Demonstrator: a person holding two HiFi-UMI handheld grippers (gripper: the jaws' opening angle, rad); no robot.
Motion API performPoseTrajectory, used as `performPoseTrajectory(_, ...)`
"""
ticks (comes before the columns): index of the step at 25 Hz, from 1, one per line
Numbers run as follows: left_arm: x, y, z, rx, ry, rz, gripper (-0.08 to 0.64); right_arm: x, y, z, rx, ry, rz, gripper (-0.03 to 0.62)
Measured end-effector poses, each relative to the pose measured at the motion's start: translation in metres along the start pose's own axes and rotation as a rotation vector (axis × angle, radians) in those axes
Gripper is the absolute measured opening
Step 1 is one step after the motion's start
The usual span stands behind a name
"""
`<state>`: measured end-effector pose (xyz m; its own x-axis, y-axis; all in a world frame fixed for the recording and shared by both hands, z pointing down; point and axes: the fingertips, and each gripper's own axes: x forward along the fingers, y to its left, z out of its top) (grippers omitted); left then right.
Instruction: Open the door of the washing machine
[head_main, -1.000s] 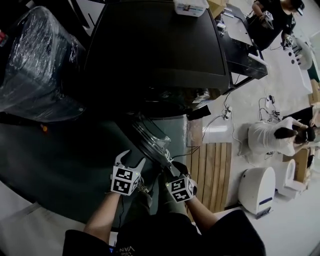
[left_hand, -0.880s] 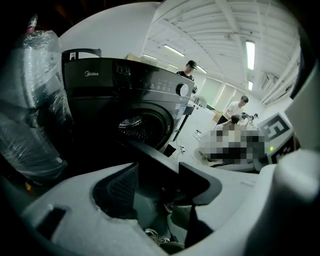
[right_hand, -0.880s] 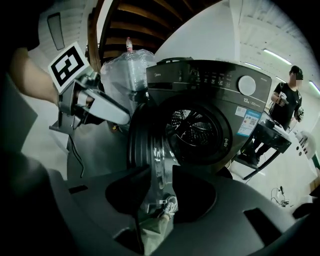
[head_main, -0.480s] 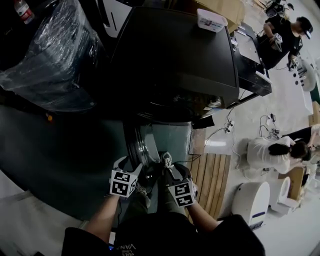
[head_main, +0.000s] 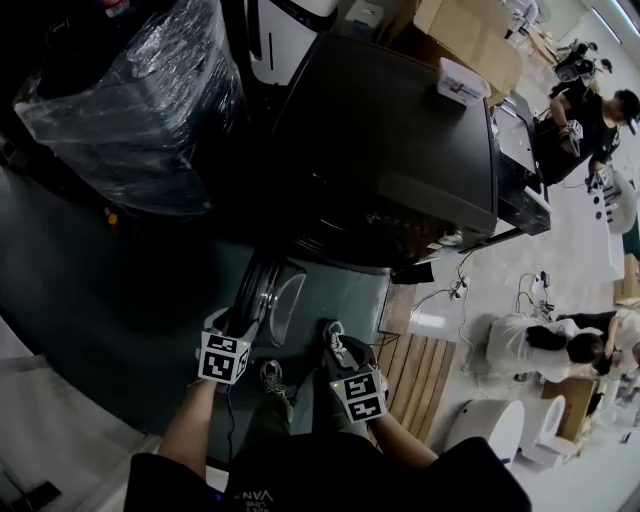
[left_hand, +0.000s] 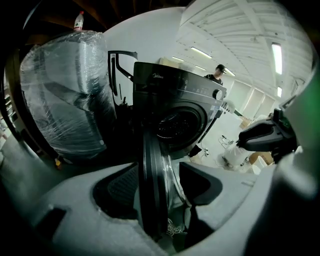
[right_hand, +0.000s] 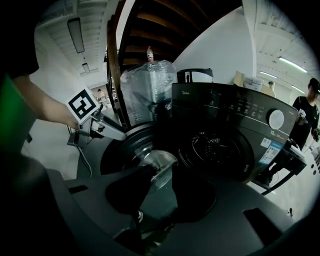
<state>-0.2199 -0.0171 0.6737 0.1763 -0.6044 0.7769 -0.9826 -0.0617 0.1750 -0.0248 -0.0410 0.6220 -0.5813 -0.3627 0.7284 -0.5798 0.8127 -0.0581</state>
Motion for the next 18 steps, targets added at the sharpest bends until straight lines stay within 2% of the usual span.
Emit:
performPoseTrajectory(9,-0.009,0.083,0.01,0.016,-0.033,0.137,0.253,0.015,0.017,0.017,-0.018,0.008,0.034,0.121)
performPoseTrajectory(13,-0.009,0.117,0.018,0.022,-0.032,0.196,0.253,0.021,0.028,0.024,-0.049,0.006,0.059,0.12)
performPoseTrajectory(18,0.0,0.157,0.032,0.042,-0.073,0.26,0.253,0.029,0.04,0.032,-0.087,0.005,0.086,0.12)
